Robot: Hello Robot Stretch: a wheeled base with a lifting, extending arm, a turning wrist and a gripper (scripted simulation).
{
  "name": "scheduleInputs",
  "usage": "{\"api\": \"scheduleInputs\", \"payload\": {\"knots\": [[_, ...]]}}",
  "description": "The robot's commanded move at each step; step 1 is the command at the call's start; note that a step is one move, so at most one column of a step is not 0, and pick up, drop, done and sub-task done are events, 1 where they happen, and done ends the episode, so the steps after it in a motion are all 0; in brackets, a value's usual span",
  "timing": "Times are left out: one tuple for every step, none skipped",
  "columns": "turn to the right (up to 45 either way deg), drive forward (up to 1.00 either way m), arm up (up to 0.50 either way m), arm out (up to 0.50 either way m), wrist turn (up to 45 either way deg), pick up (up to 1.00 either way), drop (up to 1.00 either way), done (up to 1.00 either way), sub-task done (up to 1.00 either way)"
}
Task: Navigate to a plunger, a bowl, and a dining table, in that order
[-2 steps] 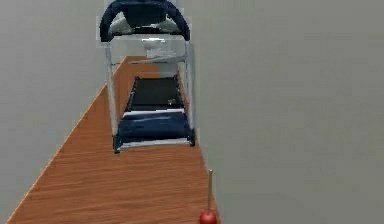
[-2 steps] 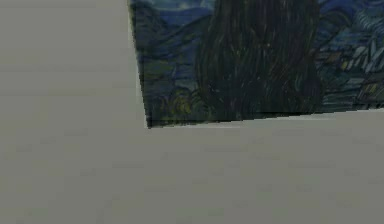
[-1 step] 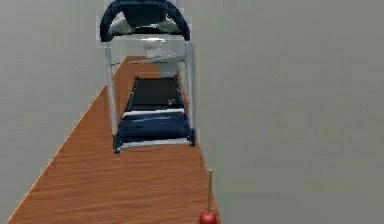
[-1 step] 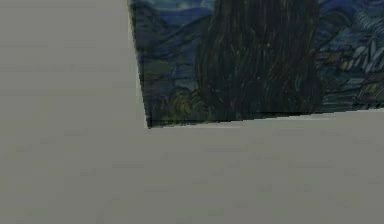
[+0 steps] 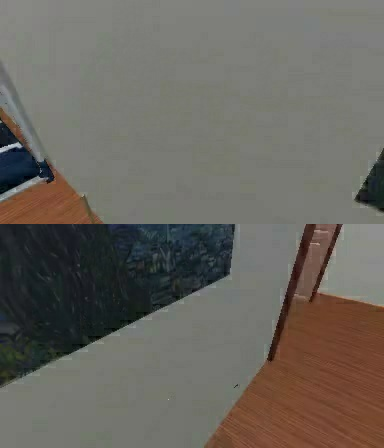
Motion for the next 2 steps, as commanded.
{"api": "scheduleInputs", "payload": {"knots": [[45.0, 0.0, 0.0, 0.0, 0.0, 0.0, 0.0, 0.0, 0.0], [45.0, 0.0, 0.0, 0.0, 0.0, 0.0, 0.0, 0.0, 0.0]]}}
